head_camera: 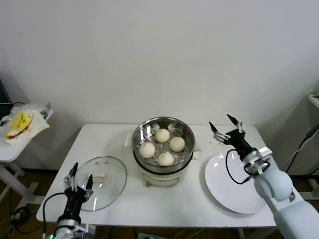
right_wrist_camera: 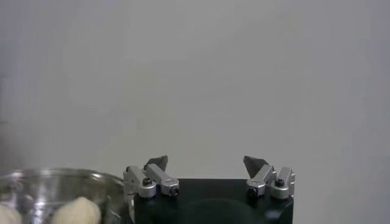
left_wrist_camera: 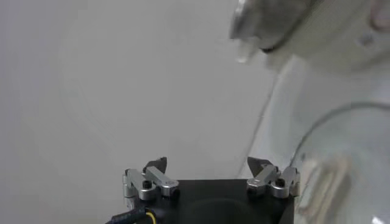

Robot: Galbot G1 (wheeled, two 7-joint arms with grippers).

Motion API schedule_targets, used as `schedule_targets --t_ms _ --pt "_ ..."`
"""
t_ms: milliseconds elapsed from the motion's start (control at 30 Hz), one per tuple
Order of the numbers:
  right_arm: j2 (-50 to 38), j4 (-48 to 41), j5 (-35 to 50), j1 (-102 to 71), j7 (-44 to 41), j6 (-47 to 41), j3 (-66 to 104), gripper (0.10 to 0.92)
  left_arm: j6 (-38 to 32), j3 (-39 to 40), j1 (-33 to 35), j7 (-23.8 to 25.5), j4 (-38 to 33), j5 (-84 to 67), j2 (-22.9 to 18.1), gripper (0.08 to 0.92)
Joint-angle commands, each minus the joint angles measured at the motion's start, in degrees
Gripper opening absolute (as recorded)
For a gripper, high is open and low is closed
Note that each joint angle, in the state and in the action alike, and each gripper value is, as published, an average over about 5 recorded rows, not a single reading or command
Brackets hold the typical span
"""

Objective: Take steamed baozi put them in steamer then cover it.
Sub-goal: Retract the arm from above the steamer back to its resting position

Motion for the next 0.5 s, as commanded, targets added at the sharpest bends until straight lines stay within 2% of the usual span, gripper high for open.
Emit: schedule_targets --t_ms 33,233,500 --pt "11.76 1.81 -9.06 -12.82 0.99 -7.3 16.78 0.823 2.16 3.46 -1.72 1.12 7.43 23.53 3.63 0.823" --pt "12.21 0.88 -9.05 -12.72 1.04 -7.31 18.21 0.823 -0.15 3.25 -4.85 -1.09 13.78 21.83 1.24 0.823" --pt "12.94 0.41 -9.59 -12.84 0.73 -6.96 17.96 0.823 -1.1 3.7 -10.76 -2.87 20.54 22.45 0.66 0.823"
